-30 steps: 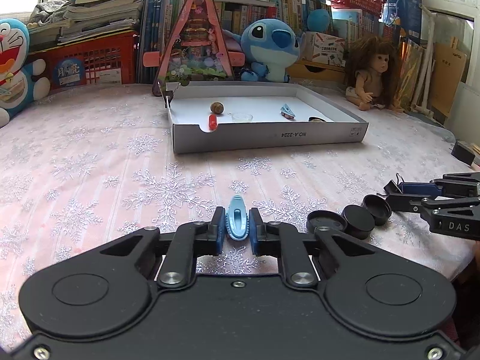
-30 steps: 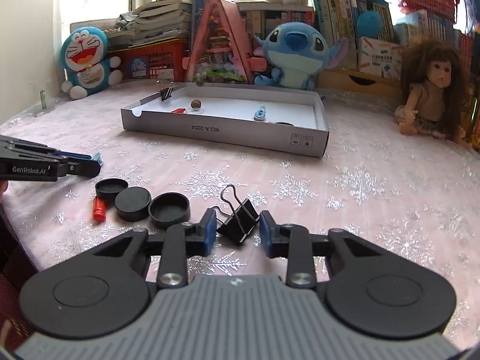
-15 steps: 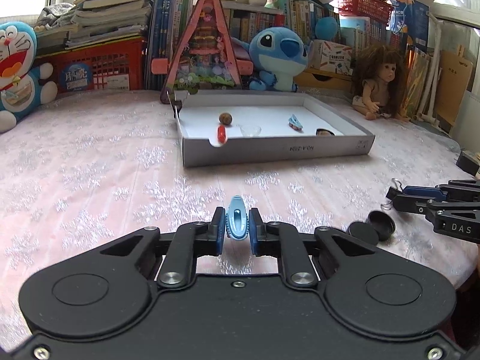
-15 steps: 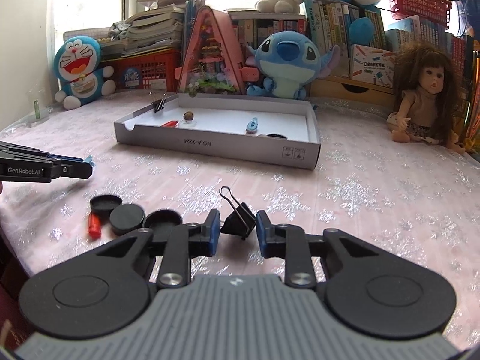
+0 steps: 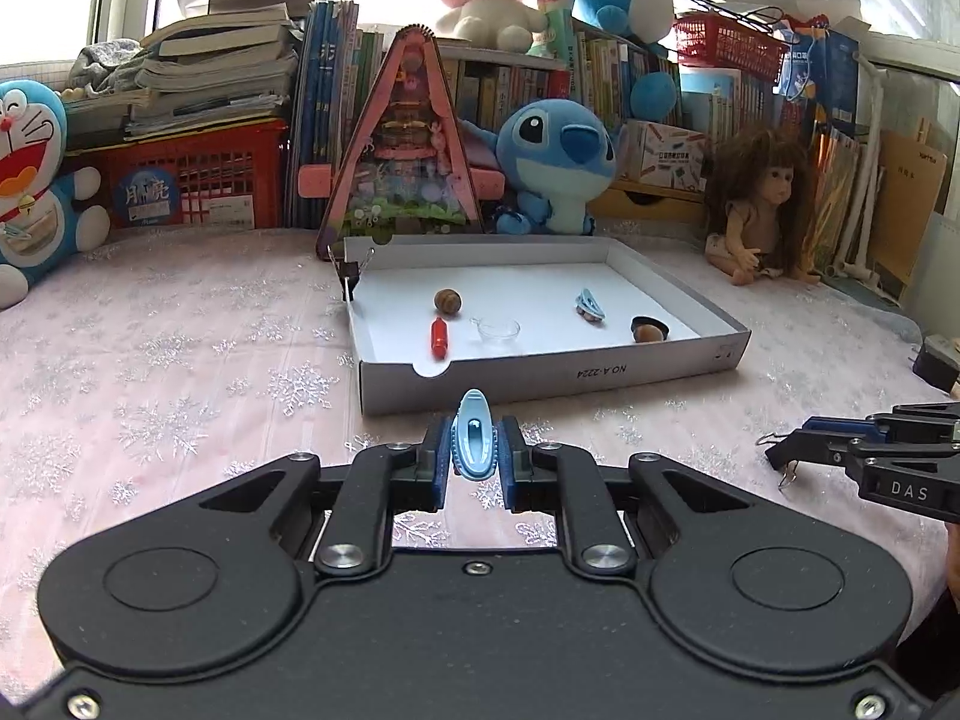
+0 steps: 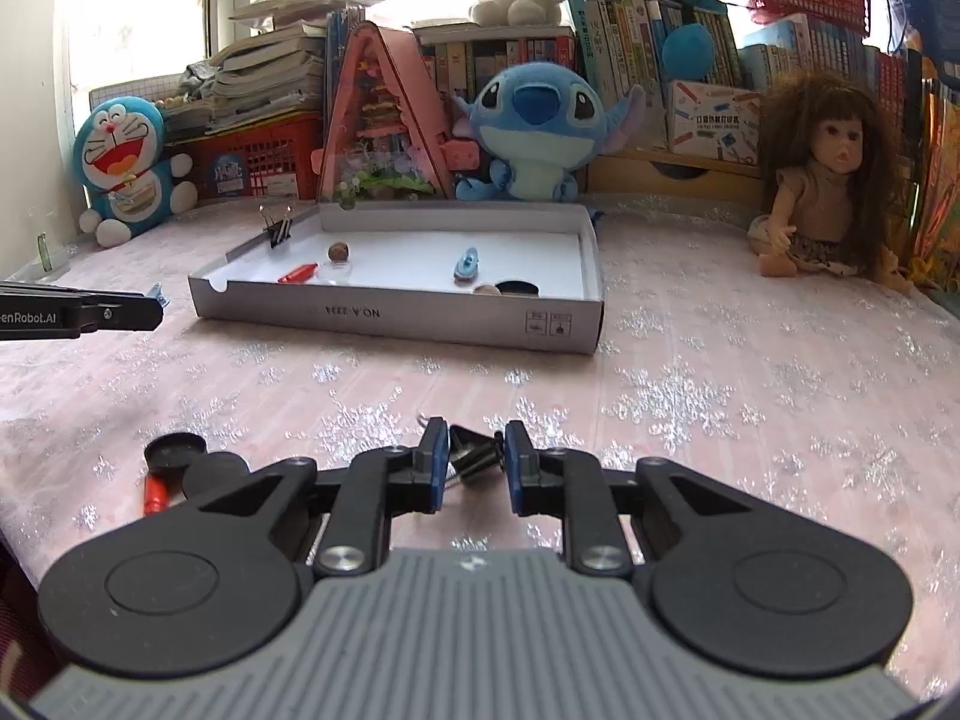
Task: Organize rigid objects
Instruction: 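Carry the blue clip and binder clip with both tools into the white tray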
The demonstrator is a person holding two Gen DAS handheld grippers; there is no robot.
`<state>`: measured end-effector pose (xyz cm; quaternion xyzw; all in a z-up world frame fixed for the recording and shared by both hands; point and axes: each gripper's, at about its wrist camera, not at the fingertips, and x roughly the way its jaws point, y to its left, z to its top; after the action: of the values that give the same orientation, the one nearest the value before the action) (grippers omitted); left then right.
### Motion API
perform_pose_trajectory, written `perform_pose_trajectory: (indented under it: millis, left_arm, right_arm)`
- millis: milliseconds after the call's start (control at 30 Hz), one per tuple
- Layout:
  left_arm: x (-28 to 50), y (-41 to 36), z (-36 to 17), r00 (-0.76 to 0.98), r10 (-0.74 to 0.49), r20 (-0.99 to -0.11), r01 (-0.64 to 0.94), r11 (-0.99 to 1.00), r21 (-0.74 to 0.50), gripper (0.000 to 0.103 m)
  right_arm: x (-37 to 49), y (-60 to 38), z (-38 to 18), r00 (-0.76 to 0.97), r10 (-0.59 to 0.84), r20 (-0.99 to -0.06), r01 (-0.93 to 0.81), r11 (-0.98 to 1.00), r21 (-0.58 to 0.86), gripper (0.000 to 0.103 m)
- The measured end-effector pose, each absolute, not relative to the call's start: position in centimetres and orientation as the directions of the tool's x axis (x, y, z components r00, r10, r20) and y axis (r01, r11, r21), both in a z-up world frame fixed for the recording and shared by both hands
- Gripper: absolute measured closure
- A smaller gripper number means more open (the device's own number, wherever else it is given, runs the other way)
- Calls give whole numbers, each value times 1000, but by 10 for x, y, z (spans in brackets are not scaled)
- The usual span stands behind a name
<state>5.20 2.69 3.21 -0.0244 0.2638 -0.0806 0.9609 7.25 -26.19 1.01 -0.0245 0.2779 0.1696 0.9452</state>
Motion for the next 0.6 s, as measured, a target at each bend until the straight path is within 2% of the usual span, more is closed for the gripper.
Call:
perform_pose_trajectory:
  millis: [100, 167, 233, 400, 600]
  left_arm:
    - [54, 26, 28, 840, -172, -515, 141, 985, -99, 88]
    - [55, 26, 27, 837, -173, -518, 141, 985, -100, 88]
    - [56, 25, 27, 838, -172, -518, 142, 985, -97, 88]
    - [63, 26, 29, 837, -178, -517, 140, 984, -111, 88]
    - [75, 25, 42, 851, -181, -494, 144, 983, -113, 88]
  right_arm:
    - [74, -262, 3, 782, 294, -550, -323, 945, 45, 72]
    - [76, -262, -1, 777, 293, -558, -321, 946, 49, 63]
    - [77, -262, -4, 771, 297, -564, -323, 945, 57, 71]
    - [78, -264, 1, 767, 317, -558, -318, 943, 99, 77]
    - [89, -268, 15, 781, 325, -534, -301, 944, 134, 78]
